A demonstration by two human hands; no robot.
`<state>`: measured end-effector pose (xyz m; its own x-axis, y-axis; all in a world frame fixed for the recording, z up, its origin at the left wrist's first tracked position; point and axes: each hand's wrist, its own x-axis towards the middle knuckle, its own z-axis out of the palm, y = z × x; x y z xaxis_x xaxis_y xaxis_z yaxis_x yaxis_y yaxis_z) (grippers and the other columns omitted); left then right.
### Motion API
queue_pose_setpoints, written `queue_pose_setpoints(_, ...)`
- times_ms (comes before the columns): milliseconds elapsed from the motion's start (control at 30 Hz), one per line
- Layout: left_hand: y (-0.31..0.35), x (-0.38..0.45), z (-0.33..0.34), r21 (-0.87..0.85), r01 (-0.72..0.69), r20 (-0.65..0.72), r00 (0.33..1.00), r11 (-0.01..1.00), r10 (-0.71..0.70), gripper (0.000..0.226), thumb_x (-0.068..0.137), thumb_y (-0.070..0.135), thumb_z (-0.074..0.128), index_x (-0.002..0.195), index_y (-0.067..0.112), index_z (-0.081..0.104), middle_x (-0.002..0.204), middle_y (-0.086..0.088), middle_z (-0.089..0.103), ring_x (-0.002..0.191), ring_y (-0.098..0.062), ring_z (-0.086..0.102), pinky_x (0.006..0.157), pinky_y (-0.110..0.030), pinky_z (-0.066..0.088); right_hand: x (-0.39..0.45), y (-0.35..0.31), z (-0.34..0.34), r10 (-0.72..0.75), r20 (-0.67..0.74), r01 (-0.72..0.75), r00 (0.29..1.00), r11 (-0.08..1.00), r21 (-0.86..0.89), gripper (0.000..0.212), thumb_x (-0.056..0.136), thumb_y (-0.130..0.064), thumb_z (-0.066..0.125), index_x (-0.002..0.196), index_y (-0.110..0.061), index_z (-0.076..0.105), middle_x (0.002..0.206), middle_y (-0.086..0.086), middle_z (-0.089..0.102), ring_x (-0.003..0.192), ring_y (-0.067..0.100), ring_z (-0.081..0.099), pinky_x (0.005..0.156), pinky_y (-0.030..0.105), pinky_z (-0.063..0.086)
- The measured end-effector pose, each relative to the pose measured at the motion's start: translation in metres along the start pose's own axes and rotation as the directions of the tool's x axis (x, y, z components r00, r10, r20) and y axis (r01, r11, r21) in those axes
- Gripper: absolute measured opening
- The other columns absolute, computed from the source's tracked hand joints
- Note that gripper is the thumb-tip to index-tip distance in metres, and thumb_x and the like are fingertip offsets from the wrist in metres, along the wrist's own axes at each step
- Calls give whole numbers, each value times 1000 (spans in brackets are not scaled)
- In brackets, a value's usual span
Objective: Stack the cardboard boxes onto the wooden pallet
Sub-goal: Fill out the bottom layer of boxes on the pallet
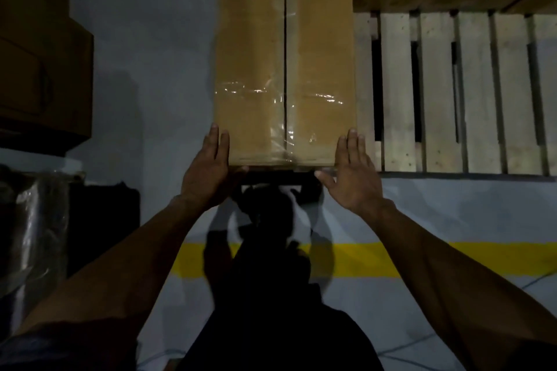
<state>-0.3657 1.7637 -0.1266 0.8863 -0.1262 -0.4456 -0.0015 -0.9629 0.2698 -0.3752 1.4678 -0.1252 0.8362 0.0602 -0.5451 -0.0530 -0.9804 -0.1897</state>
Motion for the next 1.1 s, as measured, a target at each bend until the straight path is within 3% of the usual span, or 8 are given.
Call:
queue_pose_setpoints(67,-4,-5,2,37,-6,14,1000,999,5,102,89,76,32,156,4,5,164,-18,-5,151,-33,3,120,-45,19,-3,3,0,-22,-13,22,1000,999,-36,92,100,-56,41,158,-5,-8,165,16,-19,153,31,-15,123,43,9)
queue_pose_setpoints(167,-7,-3,3,106,-33,-49,998,994,38,88,94,46,57,156,5,10,164,-18,3,151,-35,5,121,-44,16,-5,3,-2,-27,-63,23,998,997,-72,80,105,-37,44,159,-5,-4,166,17,-15,154,31,-10,123,40,11)
queue_pose_setpoints(333,-8,3,1,254,-48,-100,992,966,76,77,92,24,63,153,1,22,160,-21,21,149,-40,12,119,-45,20,-1,-2,-2,0,-119,-9,993,997,-79,74,104,-25,49,160,-5,4,167,16,-6,155,31,-2,121,40,20)
queue_pose_setpoints(500,-9,6,1,233,-89,-138,983,968,123,78,79,4,71,147,-4,34,154,-26,33,145,-42,26,116,-47,26,4,-2,4,9,-173,-24,985,996,-86,75,101,-8,52,160,-7,6,168,14,-5,155,29,-1,118,41,27)
queue_pose_setpoints(700,-9,14,1,221,-86,-159,980,972,123,79,79,0,68,148,-4,32,155,-25,32,145,-40,27,118,-45,26,11,-1,2,7,-209,-19,978,998,-57,73,100,-8,56,160,-8,13,168,13,2,155,30,5,114,42,36)
queue_pose_setpoints(1100,-10,23,-4,227,-95,-157,978,969,133,74,82,4,68,147,-5,35,153,-28,34,142,-43,31,116,-46,26,18,-1,-9,1,-188,-12,982,998,-54,79,97,-10,63,160,-9,14,168,13,3,155,30,7,114,41,35)
